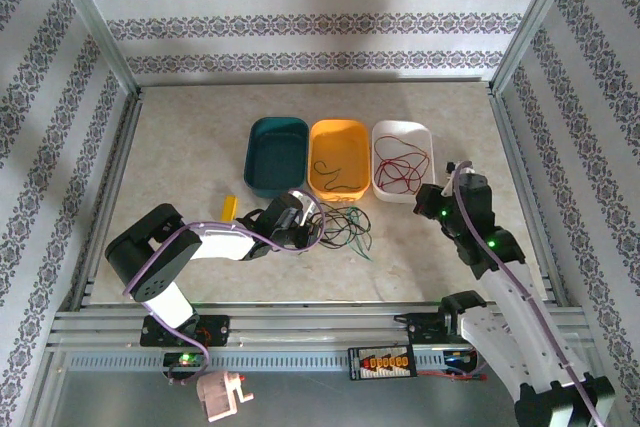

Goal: Untangle the cables

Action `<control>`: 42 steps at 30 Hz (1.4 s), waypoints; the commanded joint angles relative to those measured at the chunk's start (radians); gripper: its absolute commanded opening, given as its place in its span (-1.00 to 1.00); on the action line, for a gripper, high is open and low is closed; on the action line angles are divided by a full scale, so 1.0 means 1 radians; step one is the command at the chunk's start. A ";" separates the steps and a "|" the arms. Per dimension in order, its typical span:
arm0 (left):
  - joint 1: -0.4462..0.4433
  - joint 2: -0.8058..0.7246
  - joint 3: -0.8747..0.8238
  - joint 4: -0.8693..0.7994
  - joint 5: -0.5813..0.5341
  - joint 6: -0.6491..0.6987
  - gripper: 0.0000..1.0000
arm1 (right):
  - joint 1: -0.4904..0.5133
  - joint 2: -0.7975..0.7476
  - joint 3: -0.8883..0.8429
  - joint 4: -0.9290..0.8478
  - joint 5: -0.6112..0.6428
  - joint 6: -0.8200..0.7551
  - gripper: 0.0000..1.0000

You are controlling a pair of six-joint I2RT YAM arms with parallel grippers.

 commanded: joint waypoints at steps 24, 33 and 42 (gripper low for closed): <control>0.003 0.009 -0.007 -0.066 -0.021 0.027 -1.00 | 0.632 0.597 0.074 -0.136 0.068 -0.122 -0.03; 0.003 0.014 -0.001 -0.062 -0.024 0.022 -1.00 | 0.655 0.560 0.081 -0.164 0.197 -0.115 -0.83; 0.003 0.032 0.002 -0.072 -0.012 0.011 -1.00 | 0.489 0.130 0.136 -0.189 0.420 -0.110 -0.67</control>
